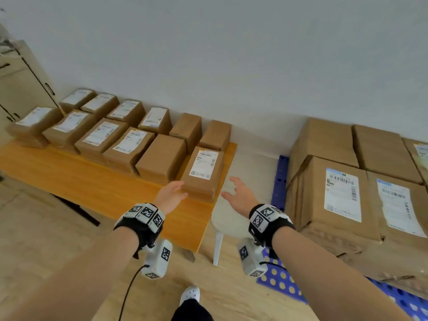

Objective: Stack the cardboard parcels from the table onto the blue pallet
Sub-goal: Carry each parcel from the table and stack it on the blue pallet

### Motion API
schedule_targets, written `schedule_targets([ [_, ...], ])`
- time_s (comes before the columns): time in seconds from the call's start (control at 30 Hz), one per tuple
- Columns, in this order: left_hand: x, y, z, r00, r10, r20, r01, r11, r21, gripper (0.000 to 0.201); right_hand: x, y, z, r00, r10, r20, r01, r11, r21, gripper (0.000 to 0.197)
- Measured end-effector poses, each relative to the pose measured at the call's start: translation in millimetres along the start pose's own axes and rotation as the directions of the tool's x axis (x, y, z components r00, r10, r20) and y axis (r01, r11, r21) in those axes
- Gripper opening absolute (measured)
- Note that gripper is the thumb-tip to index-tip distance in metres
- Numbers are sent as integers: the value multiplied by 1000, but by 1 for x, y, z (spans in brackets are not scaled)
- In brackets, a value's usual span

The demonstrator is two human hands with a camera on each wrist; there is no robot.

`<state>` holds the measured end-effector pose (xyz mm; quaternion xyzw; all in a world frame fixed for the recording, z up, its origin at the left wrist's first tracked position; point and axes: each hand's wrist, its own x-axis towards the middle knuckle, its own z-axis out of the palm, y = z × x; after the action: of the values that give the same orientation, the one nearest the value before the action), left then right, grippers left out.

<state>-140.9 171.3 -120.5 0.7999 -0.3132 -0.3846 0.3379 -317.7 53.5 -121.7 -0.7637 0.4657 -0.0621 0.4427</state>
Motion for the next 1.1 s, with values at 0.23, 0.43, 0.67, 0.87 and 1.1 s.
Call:
schedule_targets([
  [0.23, 56, -18, -20, 993, 22, 112, -28, 998, 51, 55, 50, -15, 30, 989, 149, -5, -147, 984, 98, 67],
  [0.43, 90, -25, -25, 983, 19, 184, -17, 1000, -11, 58, 81, -16, 44, 968, 249, 21, -247, 943, 224, 78],
  [0.67, 116, -26, -19, 975, 12, 222, 15, 993, -119, 64, 102, -11, 53, 942, 330, 57, -330, 883, 333, 89],
  [0.87, 137, -30, -20, 958, -50, 284, 108, 975, -194, 67, 112, -9, 61, 938, 338, 81, -338, 837, 429, 91],
  [1.1, 144, -29, -19, 941, -107, 322, 209, 930, -303, 62, 120, -5, 64, 912, 400, 93, -389, 768, 508, 90],
])
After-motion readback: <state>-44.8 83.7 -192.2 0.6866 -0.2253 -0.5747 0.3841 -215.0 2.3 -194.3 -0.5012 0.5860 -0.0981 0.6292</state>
